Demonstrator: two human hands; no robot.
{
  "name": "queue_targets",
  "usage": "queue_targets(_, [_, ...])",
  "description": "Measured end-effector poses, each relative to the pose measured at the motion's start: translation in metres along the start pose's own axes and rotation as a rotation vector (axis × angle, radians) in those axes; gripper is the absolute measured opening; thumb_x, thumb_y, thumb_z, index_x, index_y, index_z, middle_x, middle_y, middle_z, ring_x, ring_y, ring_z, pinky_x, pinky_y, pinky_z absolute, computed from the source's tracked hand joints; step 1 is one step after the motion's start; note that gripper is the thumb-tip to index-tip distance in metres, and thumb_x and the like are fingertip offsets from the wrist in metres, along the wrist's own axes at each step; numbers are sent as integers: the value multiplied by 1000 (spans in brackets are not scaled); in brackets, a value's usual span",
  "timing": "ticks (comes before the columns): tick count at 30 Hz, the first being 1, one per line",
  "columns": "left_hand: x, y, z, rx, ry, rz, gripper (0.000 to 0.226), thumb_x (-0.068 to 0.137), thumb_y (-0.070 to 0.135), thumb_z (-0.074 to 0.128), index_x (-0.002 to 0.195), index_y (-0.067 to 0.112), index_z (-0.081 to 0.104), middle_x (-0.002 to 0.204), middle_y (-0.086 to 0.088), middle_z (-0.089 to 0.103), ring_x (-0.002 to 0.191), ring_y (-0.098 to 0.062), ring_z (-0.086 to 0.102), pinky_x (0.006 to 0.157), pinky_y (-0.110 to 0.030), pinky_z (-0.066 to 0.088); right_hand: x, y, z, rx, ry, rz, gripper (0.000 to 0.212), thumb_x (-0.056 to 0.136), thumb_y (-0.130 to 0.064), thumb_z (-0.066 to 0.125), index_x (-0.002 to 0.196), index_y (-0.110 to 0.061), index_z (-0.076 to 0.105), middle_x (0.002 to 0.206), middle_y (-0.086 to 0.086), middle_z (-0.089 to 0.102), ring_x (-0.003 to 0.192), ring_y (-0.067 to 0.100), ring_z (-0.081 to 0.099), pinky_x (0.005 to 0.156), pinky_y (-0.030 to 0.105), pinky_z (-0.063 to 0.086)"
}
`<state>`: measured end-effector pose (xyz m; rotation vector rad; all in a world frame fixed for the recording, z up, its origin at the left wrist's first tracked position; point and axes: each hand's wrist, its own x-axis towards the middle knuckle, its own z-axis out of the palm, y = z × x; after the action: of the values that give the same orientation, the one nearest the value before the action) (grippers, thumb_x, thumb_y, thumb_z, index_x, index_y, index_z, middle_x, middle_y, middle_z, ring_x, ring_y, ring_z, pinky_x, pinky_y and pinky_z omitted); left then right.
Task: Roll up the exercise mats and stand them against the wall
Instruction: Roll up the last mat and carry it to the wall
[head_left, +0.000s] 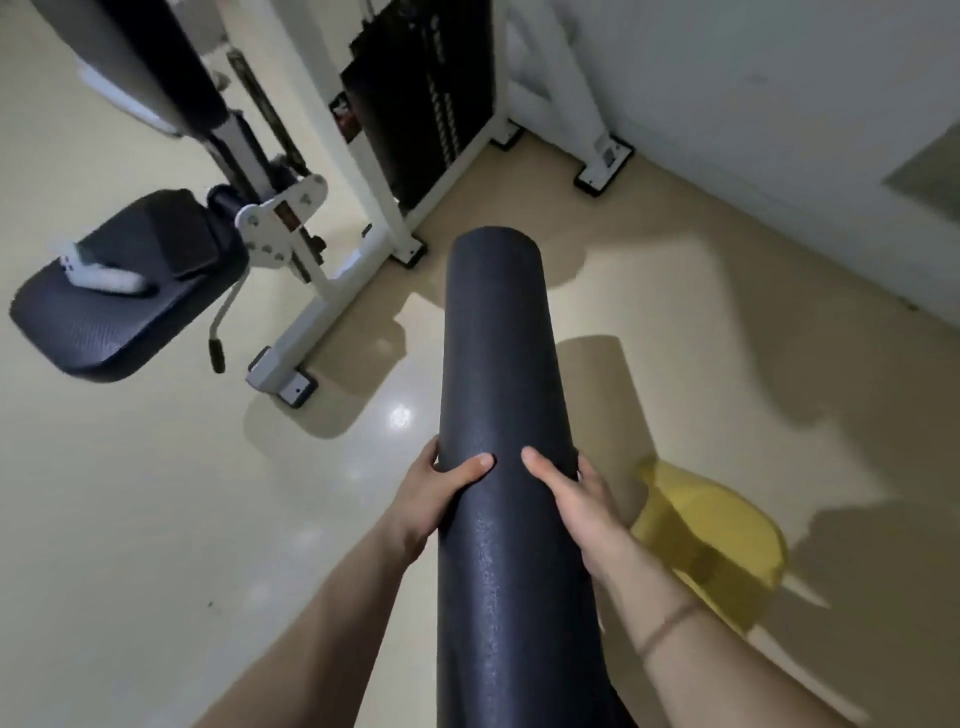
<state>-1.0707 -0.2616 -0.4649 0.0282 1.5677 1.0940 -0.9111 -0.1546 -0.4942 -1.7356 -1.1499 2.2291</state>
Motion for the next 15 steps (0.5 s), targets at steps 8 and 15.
queue_targets(8, [155,91,120,232,-168,12,59,81,30,84,134,29,59,118,3,75,106,-17,73,85,-28,58,119,-74,-100,216,148,-106,53,73,-44,92,118,-30,68,109,-10,79,97,11,76,92,41,61])
queue_targets(15, [303,121,181,322,-219,58,52,91,17,72,140,26,56,121,-2,74,104,-13,73,71,-16,55,256,-112,-147,229,294,-212,71,53,-69,89,114,-43,63,114,-11,74,100,14,74,90,41,62])
